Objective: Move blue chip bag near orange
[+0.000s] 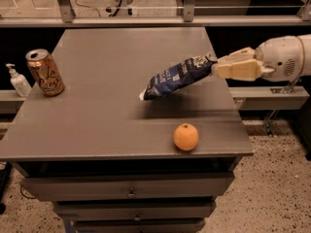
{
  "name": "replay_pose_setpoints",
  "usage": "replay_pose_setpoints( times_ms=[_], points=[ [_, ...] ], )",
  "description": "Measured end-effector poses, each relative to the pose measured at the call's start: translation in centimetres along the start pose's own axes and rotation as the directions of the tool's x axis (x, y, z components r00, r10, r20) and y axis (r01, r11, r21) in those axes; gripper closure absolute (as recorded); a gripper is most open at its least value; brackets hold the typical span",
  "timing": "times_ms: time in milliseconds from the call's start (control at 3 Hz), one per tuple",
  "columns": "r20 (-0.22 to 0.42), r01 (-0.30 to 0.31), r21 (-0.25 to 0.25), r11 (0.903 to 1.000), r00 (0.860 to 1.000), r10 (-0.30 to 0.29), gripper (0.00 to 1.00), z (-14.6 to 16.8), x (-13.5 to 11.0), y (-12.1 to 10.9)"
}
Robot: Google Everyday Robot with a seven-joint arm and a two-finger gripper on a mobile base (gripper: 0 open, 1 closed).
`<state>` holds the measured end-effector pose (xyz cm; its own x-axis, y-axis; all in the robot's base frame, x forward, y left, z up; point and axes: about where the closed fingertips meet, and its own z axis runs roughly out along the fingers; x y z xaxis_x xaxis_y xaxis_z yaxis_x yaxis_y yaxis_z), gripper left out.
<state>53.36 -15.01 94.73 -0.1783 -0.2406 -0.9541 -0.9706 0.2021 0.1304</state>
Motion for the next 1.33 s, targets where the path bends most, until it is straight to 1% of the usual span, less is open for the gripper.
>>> replay_pose_setpoints(
  times_ms=[333,667,1000,1333],
  points=[
    [0.022,-0.028,-0.055,0.9981,0.999,0.03,1.0,2.0,1.5,3.5],
    [0.022,-0.046,-0.077,0.996,0.999,0.048,1.0,3.4,2.8,5.2],
    [0.007,-0.054,-0.073,0.9959,0.998,0.055,1.0,3.9,4.0,5.8],
    [-0.012,-0.06,-0.043,0.9973,0.998,0.059,1.0,3.3,5.1,5.2]
  ],
)
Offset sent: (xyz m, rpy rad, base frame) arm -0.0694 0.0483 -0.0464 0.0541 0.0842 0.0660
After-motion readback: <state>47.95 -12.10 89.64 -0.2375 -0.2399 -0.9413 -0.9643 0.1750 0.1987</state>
